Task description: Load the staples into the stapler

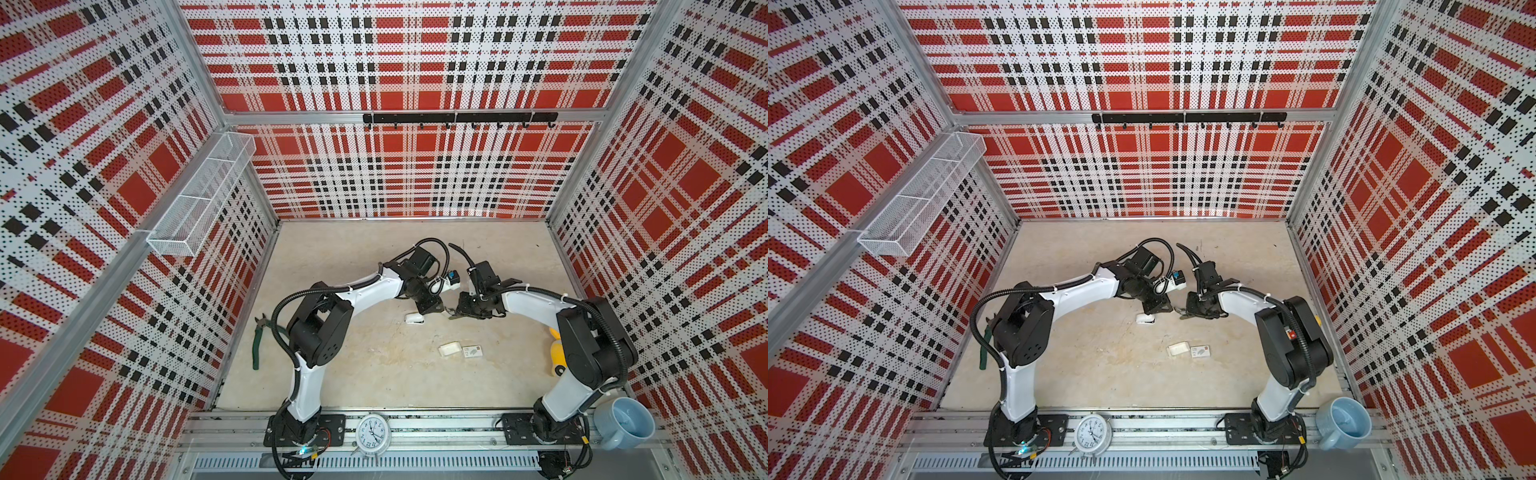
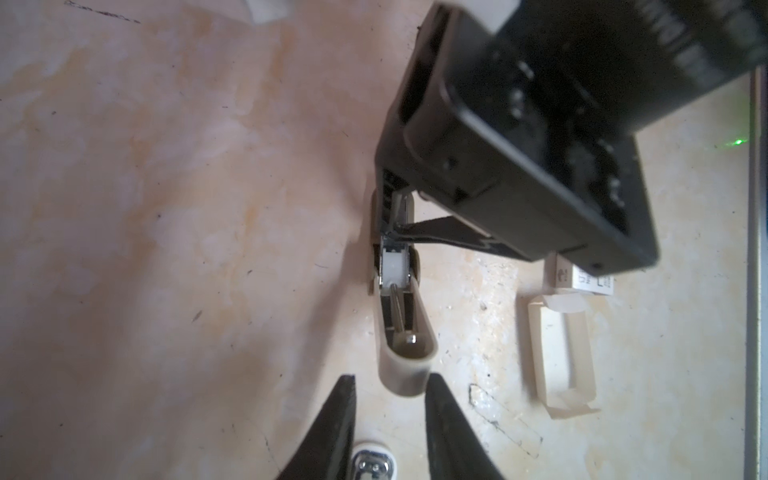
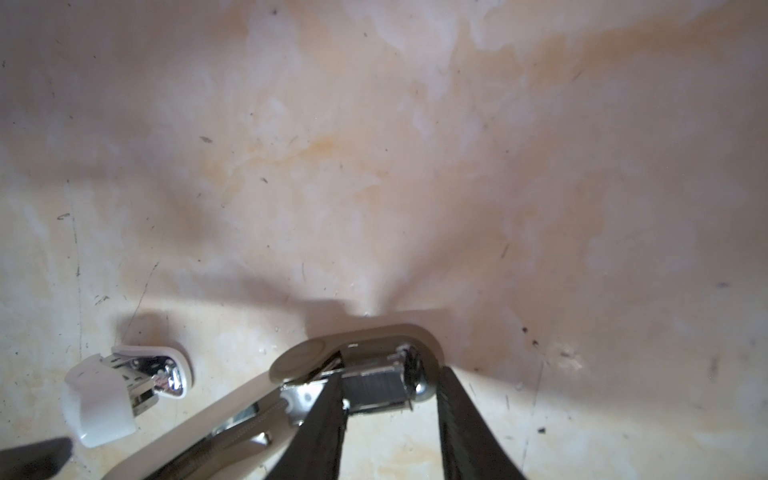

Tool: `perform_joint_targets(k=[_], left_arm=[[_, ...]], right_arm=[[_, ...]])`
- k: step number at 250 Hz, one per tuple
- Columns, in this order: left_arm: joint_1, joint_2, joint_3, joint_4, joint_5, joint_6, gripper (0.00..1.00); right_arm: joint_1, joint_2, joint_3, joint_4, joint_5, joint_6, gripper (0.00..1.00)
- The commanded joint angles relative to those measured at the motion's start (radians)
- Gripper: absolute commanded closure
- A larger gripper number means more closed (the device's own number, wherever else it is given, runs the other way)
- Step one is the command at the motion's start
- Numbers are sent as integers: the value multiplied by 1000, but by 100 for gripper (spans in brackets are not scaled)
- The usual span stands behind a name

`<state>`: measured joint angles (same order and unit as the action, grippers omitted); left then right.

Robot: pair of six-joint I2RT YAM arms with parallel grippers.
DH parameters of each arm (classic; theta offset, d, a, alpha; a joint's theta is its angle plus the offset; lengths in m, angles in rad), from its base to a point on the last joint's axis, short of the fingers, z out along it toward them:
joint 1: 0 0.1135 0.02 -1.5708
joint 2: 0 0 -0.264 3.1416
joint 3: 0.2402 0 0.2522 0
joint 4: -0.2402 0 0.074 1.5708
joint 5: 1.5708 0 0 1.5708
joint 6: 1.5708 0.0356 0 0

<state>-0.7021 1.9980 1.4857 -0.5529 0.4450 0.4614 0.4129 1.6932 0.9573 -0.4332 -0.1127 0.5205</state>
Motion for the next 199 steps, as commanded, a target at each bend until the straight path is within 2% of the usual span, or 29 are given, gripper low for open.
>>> perform_joint_targets(k=[1,63,108,199], left_arm=[[9,-50,-15,18,29,-21,67],[9,-73,-33,20,30,-24,67],[10,-106,-68,22,27,-20,66],[23,-131,-97,-7,41,23,62]], right_arm=[[3,28,-17,8,24,5,61],[4,38,-13,-28,64,-1,63],[4,-18,-38,35,12,7,61],[4,-72,6,41,-35,11,58]])
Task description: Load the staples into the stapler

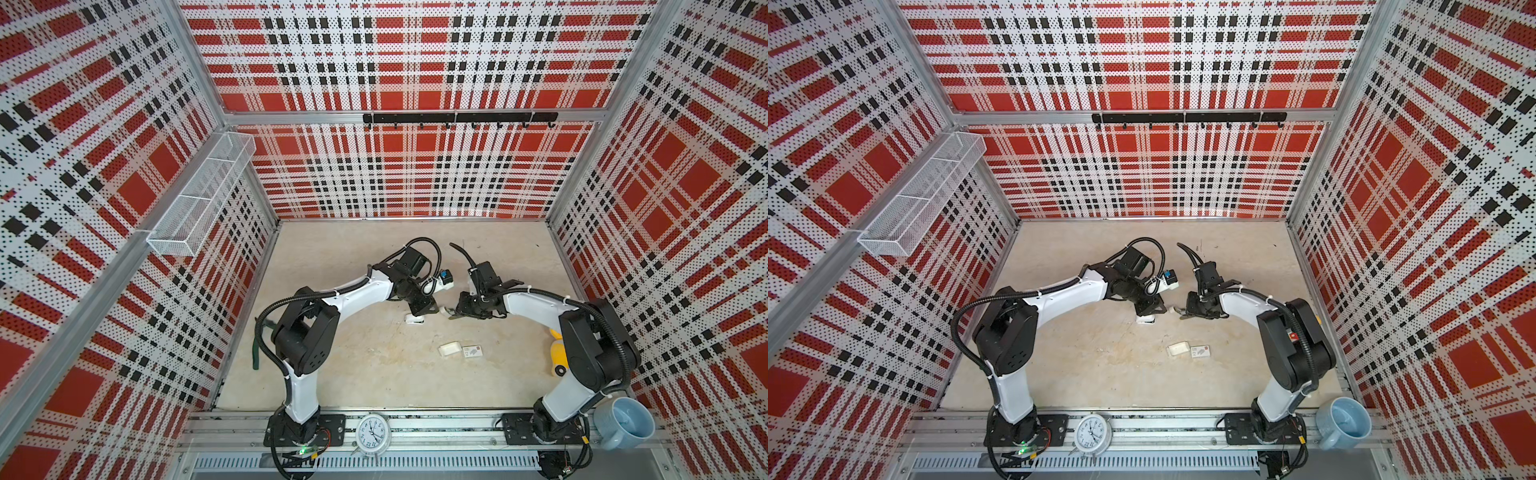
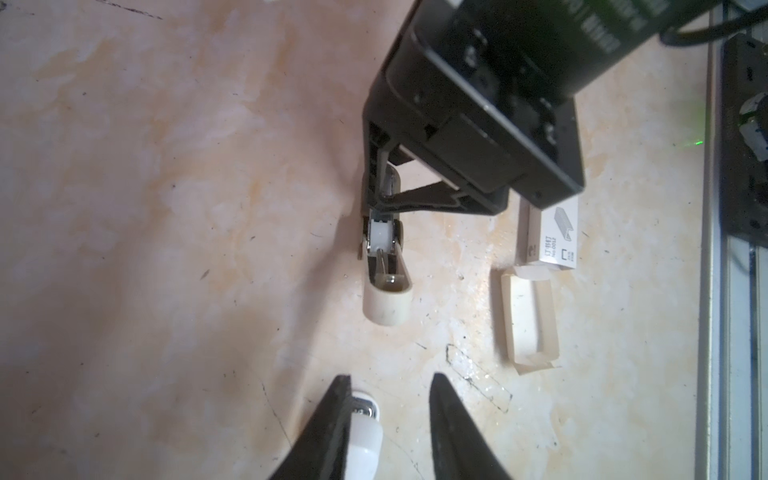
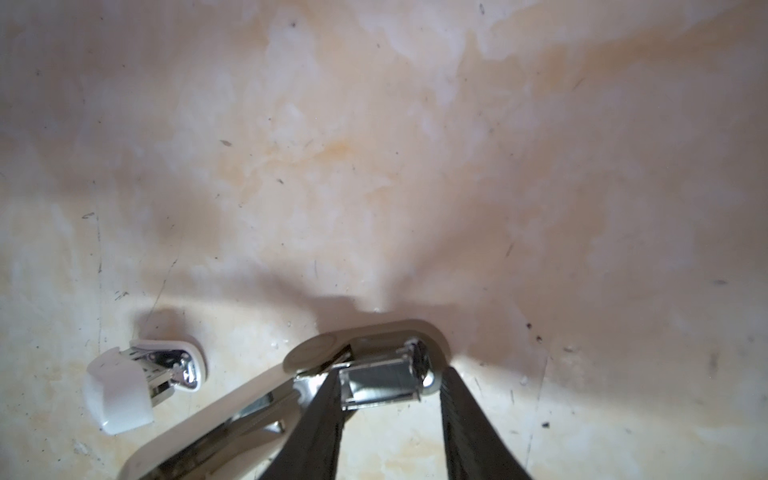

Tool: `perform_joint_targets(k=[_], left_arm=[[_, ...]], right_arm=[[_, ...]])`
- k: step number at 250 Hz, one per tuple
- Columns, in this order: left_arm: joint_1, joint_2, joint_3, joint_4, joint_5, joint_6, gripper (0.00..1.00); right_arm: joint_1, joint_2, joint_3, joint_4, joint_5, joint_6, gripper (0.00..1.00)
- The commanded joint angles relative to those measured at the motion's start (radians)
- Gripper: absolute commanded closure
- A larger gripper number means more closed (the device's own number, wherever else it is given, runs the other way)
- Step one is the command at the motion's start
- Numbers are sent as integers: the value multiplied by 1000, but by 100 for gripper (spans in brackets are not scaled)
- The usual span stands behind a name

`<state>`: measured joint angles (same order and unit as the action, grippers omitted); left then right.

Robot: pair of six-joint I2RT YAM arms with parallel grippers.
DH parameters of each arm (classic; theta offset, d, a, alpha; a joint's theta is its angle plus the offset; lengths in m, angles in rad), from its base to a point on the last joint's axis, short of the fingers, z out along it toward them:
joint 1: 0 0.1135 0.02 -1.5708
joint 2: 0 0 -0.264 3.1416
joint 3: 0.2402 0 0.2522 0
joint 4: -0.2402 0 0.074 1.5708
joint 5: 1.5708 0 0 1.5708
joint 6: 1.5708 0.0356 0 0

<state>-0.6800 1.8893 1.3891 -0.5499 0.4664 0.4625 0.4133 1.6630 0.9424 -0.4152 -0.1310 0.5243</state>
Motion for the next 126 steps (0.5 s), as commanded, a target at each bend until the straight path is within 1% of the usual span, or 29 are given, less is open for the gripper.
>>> perform_joint_targets(k=[1,41,68,126], left_arm=[[2,-21,0,-10,19,22,62],[-26,25,34,-10,2,33,62],[-39,57,54,-6,-1,34,63],[-52,59,35,16,-28,41,65]], right_arm=[[4,-43,21,23,-17,8,58],[-9,-76,17,19,-16,19,59],[-41,-105,-15,41,-46,36,61],[-160,-156,-146,186,-194,85,67]])
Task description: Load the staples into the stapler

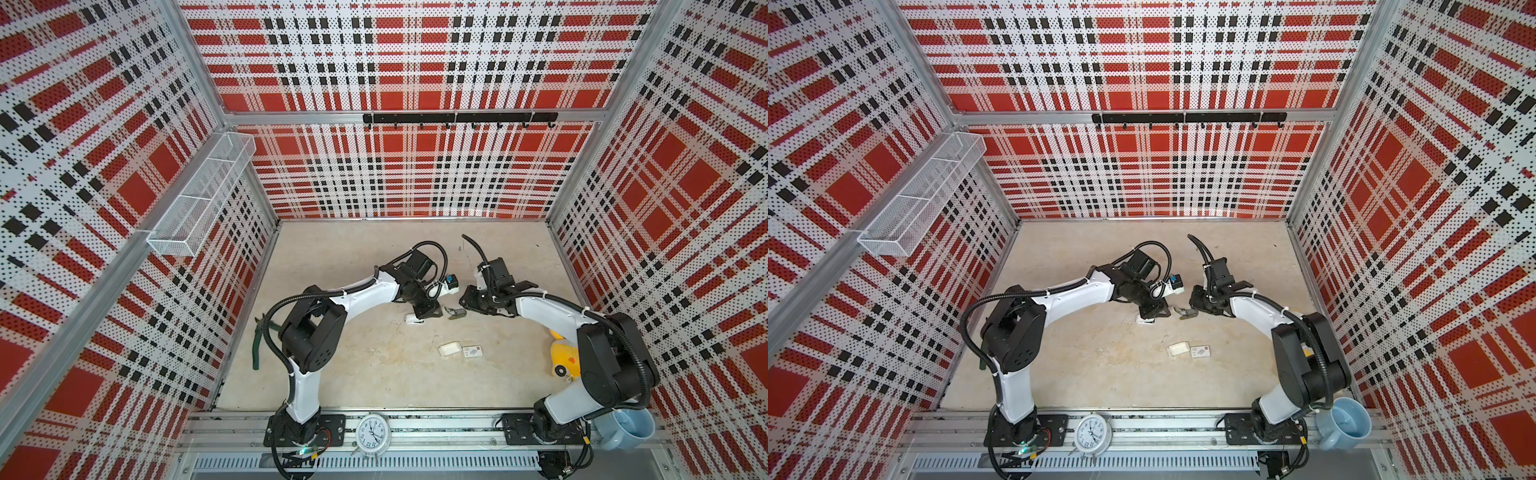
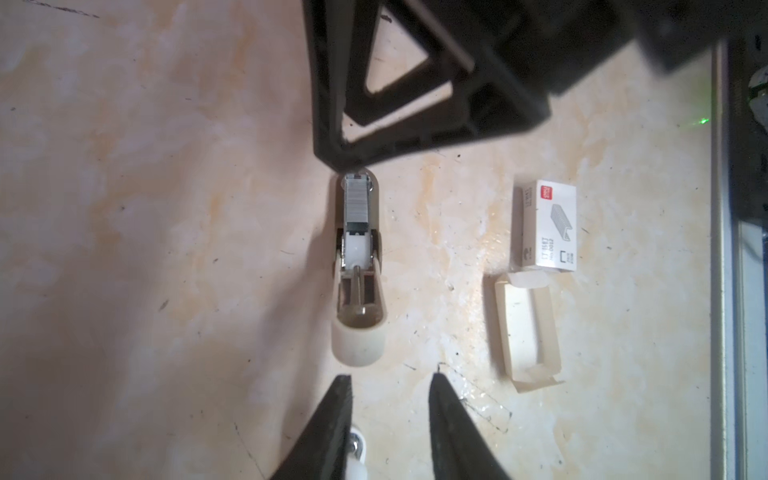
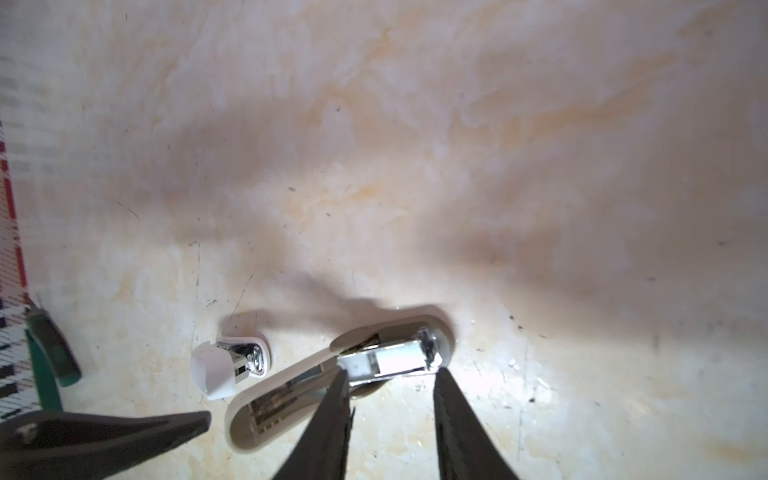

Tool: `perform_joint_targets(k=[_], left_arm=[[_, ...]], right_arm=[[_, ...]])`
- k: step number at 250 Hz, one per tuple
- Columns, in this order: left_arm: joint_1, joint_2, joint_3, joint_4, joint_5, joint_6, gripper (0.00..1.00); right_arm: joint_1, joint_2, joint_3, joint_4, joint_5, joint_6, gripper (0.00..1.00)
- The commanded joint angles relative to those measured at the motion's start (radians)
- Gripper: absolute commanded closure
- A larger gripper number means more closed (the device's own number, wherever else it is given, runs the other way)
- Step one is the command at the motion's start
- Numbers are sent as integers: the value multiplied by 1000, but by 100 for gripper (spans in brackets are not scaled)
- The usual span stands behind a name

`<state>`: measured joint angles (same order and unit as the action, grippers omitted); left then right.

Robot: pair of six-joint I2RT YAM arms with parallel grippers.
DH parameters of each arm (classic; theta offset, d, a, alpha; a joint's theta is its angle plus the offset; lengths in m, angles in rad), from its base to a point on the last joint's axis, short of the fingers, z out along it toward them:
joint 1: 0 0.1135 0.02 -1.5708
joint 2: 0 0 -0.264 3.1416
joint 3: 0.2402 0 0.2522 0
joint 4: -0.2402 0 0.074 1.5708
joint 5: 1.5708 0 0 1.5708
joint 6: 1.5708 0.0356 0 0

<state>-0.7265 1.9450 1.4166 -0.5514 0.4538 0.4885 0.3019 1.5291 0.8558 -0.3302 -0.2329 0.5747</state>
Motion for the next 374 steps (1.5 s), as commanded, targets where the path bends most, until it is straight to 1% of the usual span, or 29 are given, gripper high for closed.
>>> perform_joint_targets(k=[1,22,50,85,147,210,263,374], left_arm=[[-4,3,6,18,-15,15,65],[-5,0,1,22,-18,17,65],[-6,16,14,27,-22,10,66],[-5,29,22,35,-26,2,69],[-7,32,21,40,-14,-1,71],[-13,43,36,50,-1,-12,73],[-18,49,51,57,-3,-17,73],[-35,90,85,56,-14,-7,68]], right_arm=[[-51,-22,-60,103,-95,35,67],[-75,-2,-70,129,-161,14,68],[-82,47,-62,140,-192,-5,70],[-89,91,-68,191,-210,7,70],[-98,129,-83,263,-241,30,72],[-99,139,-88,263,-251,25,74],[-100,145,-100,273,-261,28,75],[-99,141,-102,275,-267,35,76]])
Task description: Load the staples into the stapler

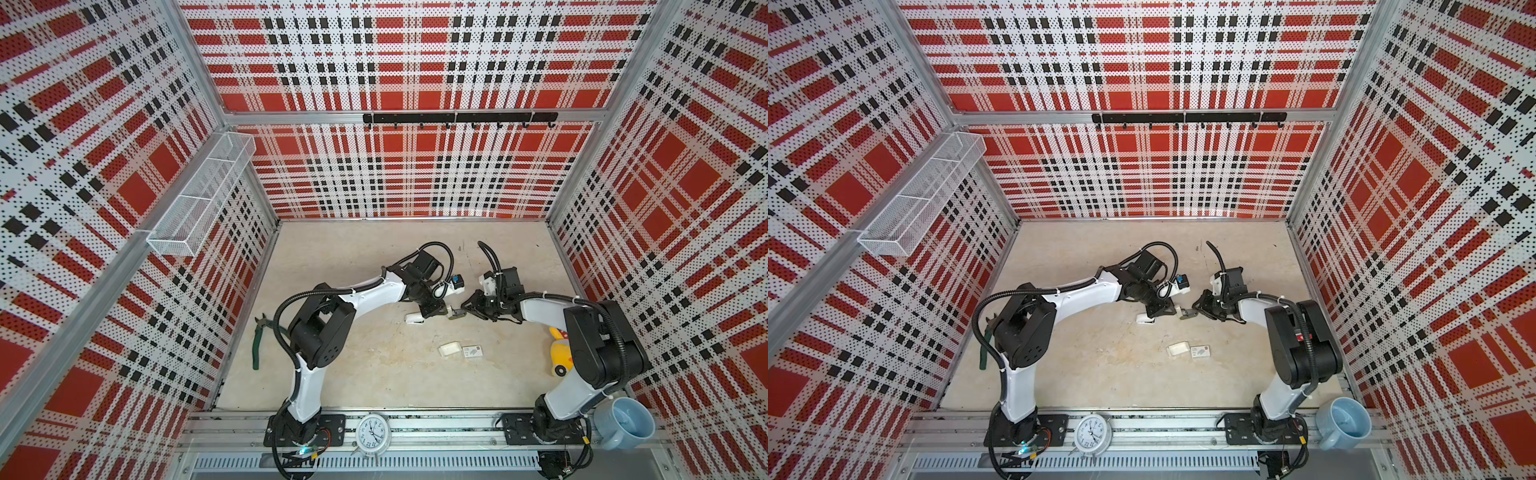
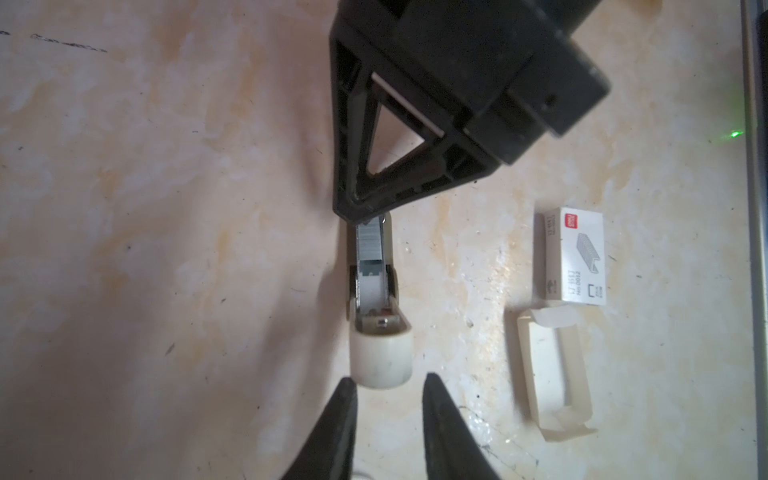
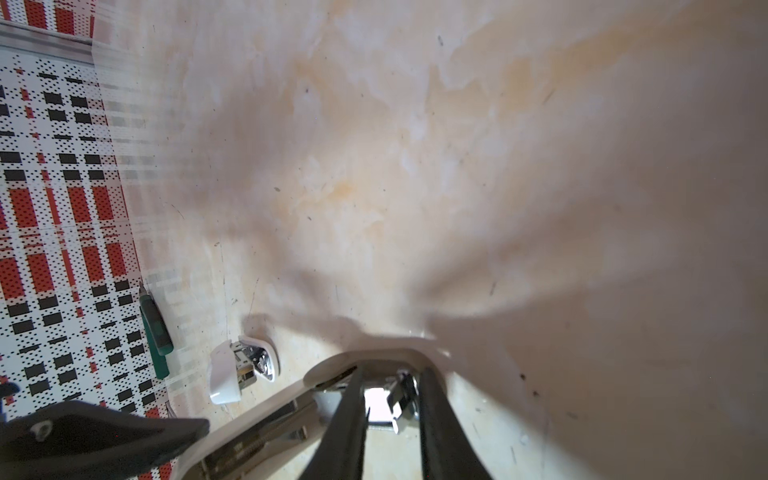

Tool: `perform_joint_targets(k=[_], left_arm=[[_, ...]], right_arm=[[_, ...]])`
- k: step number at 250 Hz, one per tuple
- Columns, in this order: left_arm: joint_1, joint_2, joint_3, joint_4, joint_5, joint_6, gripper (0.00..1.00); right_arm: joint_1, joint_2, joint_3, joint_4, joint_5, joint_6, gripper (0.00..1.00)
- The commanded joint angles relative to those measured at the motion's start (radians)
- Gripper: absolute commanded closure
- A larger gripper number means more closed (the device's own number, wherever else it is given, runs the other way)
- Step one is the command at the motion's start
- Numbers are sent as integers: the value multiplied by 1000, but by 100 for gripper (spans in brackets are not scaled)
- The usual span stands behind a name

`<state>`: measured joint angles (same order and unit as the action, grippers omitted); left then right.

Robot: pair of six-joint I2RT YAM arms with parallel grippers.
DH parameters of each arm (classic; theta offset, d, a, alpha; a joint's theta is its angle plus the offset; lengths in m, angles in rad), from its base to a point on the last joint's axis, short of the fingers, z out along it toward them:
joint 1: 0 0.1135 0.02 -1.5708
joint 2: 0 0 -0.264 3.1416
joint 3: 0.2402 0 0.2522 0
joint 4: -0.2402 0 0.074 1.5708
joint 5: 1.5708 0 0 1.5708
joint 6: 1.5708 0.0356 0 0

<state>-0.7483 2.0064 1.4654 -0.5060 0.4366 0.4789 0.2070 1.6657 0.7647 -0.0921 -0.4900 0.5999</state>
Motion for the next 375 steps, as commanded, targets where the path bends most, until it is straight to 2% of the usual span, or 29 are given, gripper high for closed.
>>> perform_joint_targets(k=[1,195,231,257,287,332,375], left_arm=[[-13,30,38,11,3,2,68],[-35,55,90,-3,-28,12,66],[-27,-48,16,21,-12,13,50],[-27,-109,-8,18,-11,13,44],[-15,-138,-38,29,-21,25,42],[3,-108,-74,39,-14,35,44],[16,-87,-110,69,-24,41,42]], right_arm=[[-4,4,-11,37,-10,10,76],[-4,12,-26,47,-25,20,77],[-4,16,-22,43,-22,16,77],[-5,17,-22,43,-17,18,77],[-4,29,-20,58,-28,32,77],[-4,41,-15,63,-48,43,77],[-1,28,-28,57,-51,46,78]])
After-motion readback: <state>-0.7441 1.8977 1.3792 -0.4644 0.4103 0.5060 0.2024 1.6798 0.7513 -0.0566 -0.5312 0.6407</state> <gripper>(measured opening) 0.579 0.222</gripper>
